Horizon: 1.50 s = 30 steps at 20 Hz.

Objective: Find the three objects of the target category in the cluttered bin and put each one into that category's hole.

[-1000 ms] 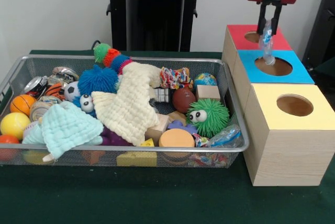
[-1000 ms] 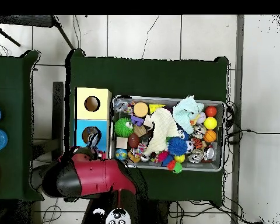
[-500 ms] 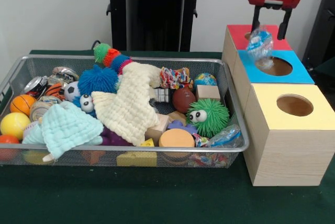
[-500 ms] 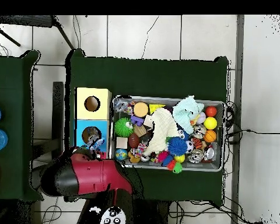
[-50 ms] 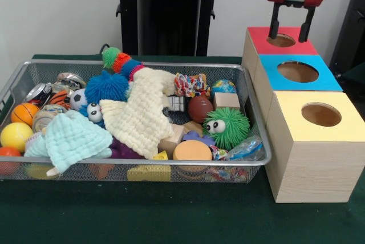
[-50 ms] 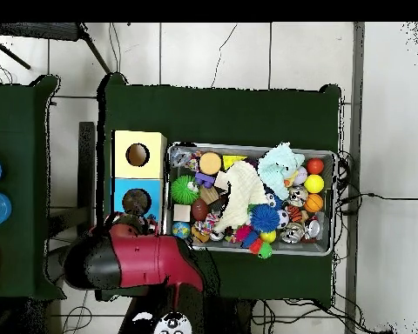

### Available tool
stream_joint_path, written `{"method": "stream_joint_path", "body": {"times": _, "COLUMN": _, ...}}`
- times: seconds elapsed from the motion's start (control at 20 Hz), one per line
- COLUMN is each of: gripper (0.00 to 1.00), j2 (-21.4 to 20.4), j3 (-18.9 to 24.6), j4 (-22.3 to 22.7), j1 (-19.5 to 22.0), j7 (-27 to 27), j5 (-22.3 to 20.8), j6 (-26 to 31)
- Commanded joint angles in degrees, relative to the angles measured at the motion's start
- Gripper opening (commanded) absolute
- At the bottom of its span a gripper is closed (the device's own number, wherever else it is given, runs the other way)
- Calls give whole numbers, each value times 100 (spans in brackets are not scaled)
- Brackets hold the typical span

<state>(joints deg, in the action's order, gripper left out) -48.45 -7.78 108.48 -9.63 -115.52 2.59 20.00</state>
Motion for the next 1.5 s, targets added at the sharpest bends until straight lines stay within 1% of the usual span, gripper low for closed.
{"method": "stream_joint_path", "body": {"times": 0.05, "gripper": 100, "j2": 72, "j3": 118, "j4": -591, "j1": 359, "j7": -722, "j5": 231, "j6": 576}}
{"method": "stream_joint_path", "body": {"times": 0.25, "gripper": 100, "j2": 216, "j3": 177, "j4": -807, "j1": 447, "j7": -685, "j5": 229, "j6": 533}}
{"method": "stream_joint_path", "body": {"times": 0.5, "gripper": 100, "j2": 648, "j3": 113, "j4": -1279, "j1": 547, "j7": -636, "j5": 109, "j6": 343}}
{"method": "stream_joint_path", "body": {"times": 0.65, "gripper": 100, "j2": 815, "j3": 73, "j4": -1605, "j1": 633, "j7": -575, "j5": 79, "j6": 521}}
{"method": "stream_joint_path", "body": {"times": 0.8, "gripper": 100, "j2": 840, "j3": 27, "j4": -1701, "j1": 686, "j7": -534, "j5": 35, "j6": 620}}
{"method": "stream_joint_path", "body": {"times": 0.9, "gripper": 100, "j2": 871, "j3": 65, "j4": -1665, "j1": 750, "j7": -492, "j5": 11, "j6": 544}}
{"method": "stream_joint_path", "body": {"times": 1.15, "gripper": 100, "j2": 983, "j3": 190, "j4": -1713, "j1": 1047, "j7": -235, "j5": -118, "j6": 475}}
{"method": "stream_joint_path", "body": {"times": 1.3, "gripper": 100, "j2": 1086, "j3": 306, "j4": -1696, "j1": 1255, "j7": -96, "j5": -226, "j6": 231}}
{"method": "stream_joint_path", "body": {"times": 1.4, "gripper": 100, "j2": 1118, "j3": 386, "j4": -1736, "j1": 1360, "j7": -21, "j5": -250, "j6": 225}}
{"method": "stream_joint_path", "body": {"times": 1.5, "gripper": 100, "j2": 1169, "j3": 401, "j4": -1849, "j1": 1381, "j7": -46, "j5": -221, "j6": 292}}
